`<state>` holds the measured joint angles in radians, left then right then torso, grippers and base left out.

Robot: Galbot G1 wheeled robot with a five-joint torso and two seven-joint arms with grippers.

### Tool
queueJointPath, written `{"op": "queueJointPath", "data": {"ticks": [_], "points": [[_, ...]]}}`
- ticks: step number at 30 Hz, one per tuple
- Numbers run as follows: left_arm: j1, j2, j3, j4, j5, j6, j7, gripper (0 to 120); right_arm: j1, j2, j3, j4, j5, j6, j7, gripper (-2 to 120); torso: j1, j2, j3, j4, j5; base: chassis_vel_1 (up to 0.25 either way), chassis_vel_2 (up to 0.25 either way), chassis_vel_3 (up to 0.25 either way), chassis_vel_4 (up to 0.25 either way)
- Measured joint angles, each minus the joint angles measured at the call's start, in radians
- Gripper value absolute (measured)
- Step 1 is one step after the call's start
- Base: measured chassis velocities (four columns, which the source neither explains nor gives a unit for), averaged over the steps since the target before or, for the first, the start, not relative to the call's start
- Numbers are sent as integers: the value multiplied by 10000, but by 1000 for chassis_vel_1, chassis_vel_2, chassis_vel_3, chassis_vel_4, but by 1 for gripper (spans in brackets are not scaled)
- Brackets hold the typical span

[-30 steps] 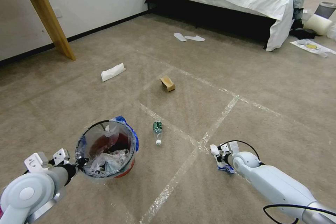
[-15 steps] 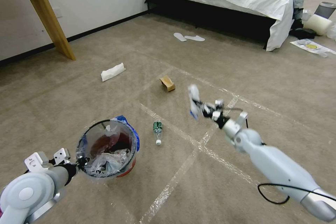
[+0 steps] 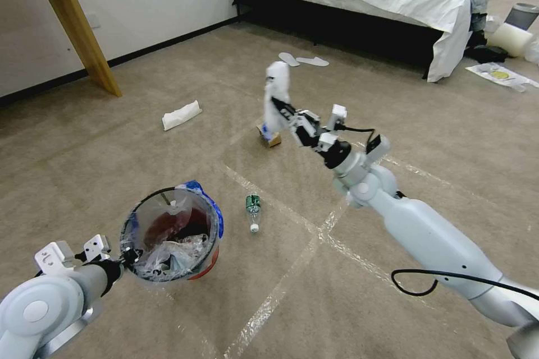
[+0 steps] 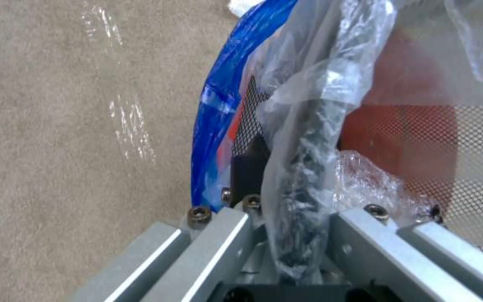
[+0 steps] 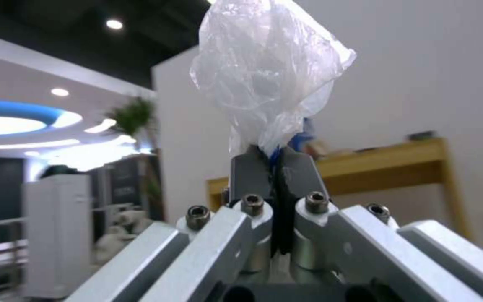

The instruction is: Pick up the trash bin and place the garbage on the floor into it.

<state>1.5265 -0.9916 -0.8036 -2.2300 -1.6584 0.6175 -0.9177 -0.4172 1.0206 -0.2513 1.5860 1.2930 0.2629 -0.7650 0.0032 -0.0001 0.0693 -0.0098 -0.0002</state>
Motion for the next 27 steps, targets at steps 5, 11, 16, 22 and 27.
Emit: {"op": "queueJointPath", "data": {"ticks": [5, 11, 16, 22, 27], "points": [[14, -38, -12, 12, 18, -1, 1, 0, 601, 554, -600, 42, 100, -120, -784, 0, -1, 1, 0, 3, 0, 0, 0, 0, 0], [-9, -74, 9, 49, 32, 0, 0, 0, 1110, 999, -1277, -186, 17, -153, -1214, 0, -1, 0, 0, 0, 0, 0, 0, 0, 0], [7, -87, 10, 43, 46, 0, 0, 0, 1494, 1626, -2087, -522, -173, -152, -1454, 0, -1, 0, 0, 1, 0, 0, 0, 0, 0], [116, -85, -112, -44, 36, 6, -5, 0, 1718, 2263, -3170, -841, -457, -120, -1533, 0, 0, 1, 0, 2, 0, 0, 0, 0, 0], [146, -106, -180, -109, 11, 9, -24, 0, 1740, 2450, -3846, -1070, -709, -76, -1546, 0, -1, 1, 0, 1, 0, 0, 0, 0, 0]]}}
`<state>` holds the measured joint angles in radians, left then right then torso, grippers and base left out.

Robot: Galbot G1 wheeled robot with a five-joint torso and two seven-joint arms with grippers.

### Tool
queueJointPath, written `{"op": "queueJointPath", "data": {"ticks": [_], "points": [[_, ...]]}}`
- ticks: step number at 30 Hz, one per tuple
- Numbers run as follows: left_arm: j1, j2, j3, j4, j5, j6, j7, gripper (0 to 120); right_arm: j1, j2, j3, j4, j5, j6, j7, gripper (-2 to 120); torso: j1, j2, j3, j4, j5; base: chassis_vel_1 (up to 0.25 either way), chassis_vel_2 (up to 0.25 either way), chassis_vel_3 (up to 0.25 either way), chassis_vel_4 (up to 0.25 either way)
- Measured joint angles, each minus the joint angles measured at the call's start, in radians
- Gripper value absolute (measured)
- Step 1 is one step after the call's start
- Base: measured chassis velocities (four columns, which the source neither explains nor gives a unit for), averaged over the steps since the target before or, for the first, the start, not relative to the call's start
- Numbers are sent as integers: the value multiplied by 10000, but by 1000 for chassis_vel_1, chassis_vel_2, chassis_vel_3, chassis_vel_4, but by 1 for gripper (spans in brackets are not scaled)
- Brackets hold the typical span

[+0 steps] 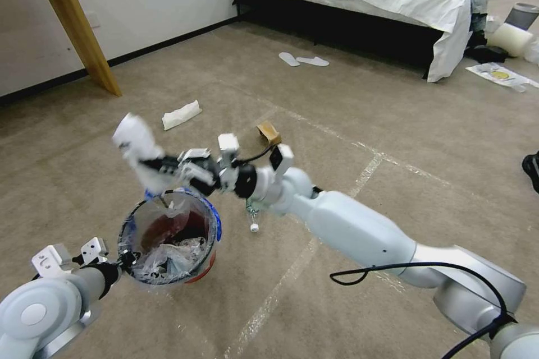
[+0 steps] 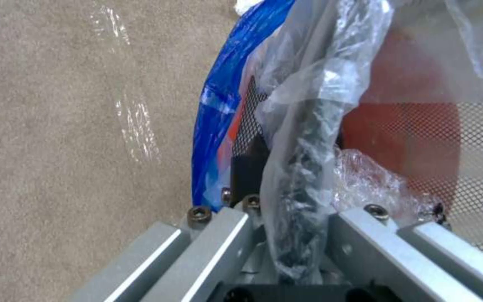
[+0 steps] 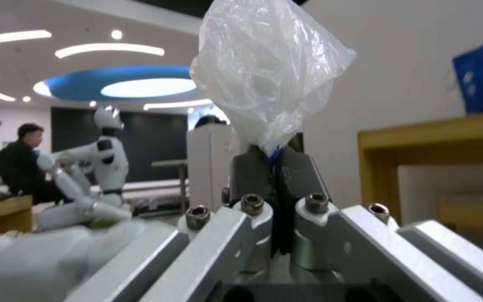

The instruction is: Pick up the trash bin and place the garbage on the floor into it.

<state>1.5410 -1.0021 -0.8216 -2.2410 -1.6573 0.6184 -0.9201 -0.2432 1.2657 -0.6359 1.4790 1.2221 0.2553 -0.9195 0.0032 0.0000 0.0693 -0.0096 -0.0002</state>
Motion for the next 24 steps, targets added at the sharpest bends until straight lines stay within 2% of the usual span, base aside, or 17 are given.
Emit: {"op": "queueJointPath", "data": {"ticks": [8, 24], "points": [[50, -57, -47, -145, -12, 7, -32, 0, -235, 12, -480, -397, -479, 21, -112, 0, 0, 0, 0, 0, 2, 0, 0, 0, 0], [95, -52, -35, -218, -2, 12, -53, 0, -872, -300, -274, -1279, -1633, 350, -571, 0, 0, 0, 0, -1, 2, 0, 0, 0, 0]]}}
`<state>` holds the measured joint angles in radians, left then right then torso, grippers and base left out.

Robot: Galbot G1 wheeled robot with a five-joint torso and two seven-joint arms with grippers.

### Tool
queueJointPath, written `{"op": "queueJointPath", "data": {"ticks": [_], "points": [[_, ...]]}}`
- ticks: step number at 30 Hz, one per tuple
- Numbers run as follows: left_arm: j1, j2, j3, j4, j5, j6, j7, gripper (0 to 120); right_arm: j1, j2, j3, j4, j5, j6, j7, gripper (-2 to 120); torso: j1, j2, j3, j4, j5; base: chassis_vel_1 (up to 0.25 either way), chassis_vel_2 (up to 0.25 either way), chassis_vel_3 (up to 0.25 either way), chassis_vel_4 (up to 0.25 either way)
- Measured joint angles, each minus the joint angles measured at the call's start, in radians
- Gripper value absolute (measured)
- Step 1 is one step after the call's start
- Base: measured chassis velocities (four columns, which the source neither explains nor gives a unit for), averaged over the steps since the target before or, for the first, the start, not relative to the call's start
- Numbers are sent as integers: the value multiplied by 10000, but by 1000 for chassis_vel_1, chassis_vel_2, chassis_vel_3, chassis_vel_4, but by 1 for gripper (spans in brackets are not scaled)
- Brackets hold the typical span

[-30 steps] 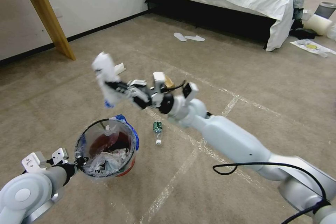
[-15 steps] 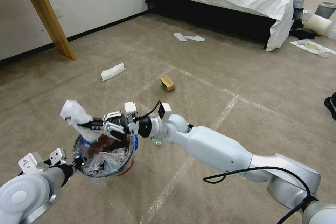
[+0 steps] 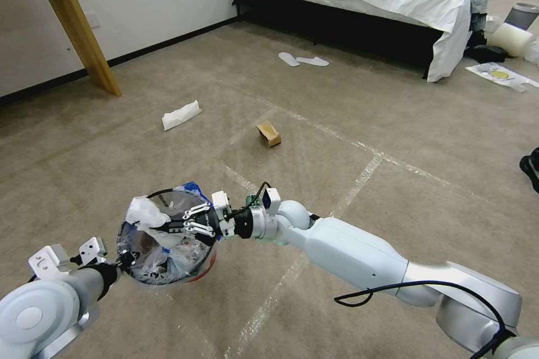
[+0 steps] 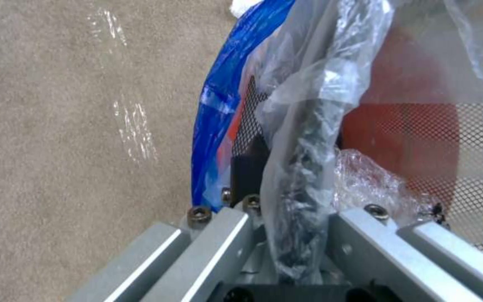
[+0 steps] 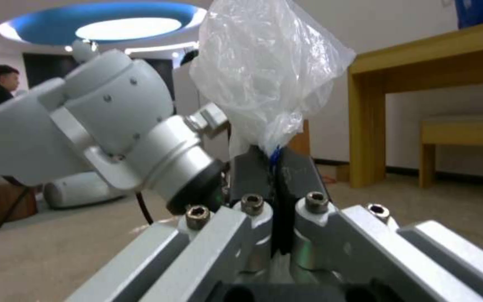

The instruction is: Pick up the trash bin and place the garbage on the floor into it.

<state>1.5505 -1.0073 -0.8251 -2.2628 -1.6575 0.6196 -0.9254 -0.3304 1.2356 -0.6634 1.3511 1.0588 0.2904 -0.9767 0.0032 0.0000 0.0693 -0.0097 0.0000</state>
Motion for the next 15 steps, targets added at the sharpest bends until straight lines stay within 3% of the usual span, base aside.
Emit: {"op": "queueJointPath", "data": {"ticks": [11, 15], "points": [[8, -12, -6, -46, 0, 1, -13, 0, -31, 41, -40, -170, -192, 125, 36, 0, 0, 0, 0, 0, 0, 0, 0, 0, 0], [3, -41, 42, -55, 15, 5, -14, 0, 13, 158, -100, -257, -245, 224, 146, 11, -1, 0, 0, 1, 0, 0, 0, 0, 0]]}}
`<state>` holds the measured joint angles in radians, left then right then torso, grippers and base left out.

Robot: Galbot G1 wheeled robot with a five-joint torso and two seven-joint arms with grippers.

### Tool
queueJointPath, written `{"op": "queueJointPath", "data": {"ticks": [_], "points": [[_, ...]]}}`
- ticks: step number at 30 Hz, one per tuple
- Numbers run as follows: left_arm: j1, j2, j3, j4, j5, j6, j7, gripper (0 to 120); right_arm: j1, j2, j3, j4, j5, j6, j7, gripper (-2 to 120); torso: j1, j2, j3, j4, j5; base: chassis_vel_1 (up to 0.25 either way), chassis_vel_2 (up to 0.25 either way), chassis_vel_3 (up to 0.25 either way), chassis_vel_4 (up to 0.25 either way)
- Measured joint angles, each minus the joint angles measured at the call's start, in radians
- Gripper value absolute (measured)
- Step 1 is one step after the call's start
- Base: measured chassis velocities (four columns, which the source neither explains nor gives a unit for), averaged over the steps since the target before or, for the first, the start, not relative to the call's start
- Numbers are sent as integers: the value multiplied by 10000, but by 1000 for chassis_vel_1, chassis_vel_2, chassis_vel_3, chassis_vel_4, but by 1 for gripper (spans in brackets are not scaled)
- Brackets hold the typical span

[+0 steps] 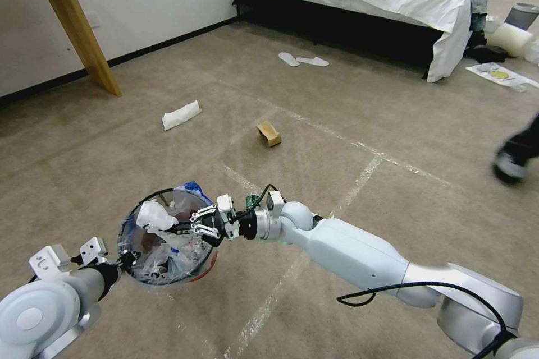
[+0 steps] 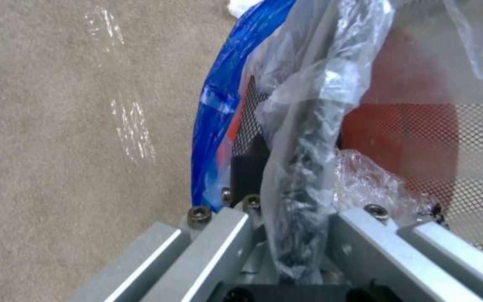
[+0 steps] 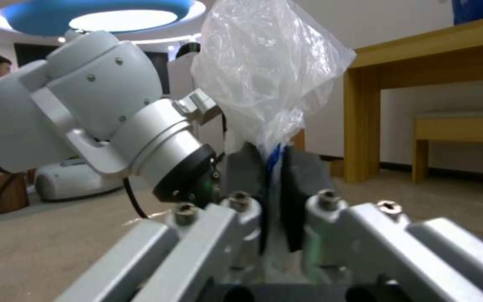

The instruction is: Pick up the trash bin and place the garbage on the floor into it.

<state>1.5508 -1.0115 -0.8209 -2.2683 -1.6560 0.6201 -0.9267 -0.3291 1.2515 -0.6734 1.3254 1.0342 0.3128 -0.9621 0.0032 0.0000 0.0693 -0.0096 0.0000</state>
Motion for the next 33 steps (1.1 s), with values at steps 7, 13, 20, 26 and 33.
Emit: {"op": "queueJointPath", "data": {"ticks": [7, 13, 20, 26, 33], "points": [[-26, -43, 83, -6, 31, 9, 0, 0, 34, 171, -96, -196, -272, 152, 407, 39, 0, 0, 0, 0, 0, 0, 0, 0, 0], [-36, -21, 86, 7, 29, 12, 0, 0, 156, 292, -133, -285, -438, 248, 697, 61, 0, 0, 0, 0, 0, 0, 0, 0, 0], [-47, 39, 78, 23, 0, 12, 0, 0, 306, 395, -144, -611, -822, 358, 731, 87, 0, 0, 0, 0, 0, 0, 0, 0, 0], [-37, 55, 70, 23, -12, 12, 0, 0, 326, 378, -127, -726, -992, 412, 701, 99, 0, 1, 0, 0, -1, 0, 0, 0, 0], [-20, 58, 58, 19, -14, 13, 0, 0, 468, 241, -117, -755, -1004, 441, 653, 100, 0, 0, 0, 0, 0, 0, 0, 0, 0]]}}
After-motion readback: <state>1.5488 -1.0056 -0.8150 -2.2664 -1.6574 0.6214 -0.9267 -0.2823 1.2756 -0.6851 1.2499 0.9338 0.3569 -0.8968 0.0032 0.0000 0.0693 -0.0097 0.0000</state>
